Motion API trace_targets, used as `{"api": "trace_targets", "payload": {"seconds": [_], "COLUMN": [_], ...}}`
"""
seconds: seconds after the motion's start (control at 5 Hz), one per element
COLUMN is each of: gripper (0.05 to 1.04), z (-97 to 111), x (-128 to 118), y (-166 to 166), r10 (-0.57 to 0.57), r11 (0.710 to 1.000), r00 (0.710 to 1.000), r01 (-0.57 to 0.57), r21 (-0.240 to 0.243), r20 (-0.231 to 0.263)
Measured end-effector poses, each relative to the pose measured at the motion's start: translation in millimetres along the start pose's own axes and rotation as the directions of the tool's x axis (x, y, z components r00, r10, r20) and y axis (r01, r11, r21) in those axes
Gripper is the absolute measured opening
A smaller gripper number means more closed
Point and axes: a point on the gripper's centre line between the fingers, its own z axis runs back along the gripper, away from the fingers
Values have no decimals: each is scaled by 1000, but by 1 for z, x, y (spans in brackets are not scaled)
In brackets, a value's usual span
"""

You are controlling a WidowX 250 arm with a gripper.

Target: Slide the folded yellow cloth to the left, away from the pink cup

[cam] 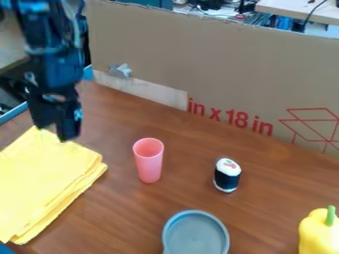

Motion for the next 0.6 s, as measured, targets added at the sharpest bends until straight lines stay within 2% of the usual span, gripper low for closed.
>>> {"api": "trace_targets", "payload": {"seconds": [0.2,0.4,0.6], "gripper": [1001,1001,1001], "z": [18,39,39], "x": [-22,-37,-48], "y": [-15,-28,-47], "r10": [3,-36,-96], "r11": [999,999,994], "r00": [995,993,989], "r01": [-6,32,101], "r21": [-32,-39,35], "r20": [-97,-115,-114]}}
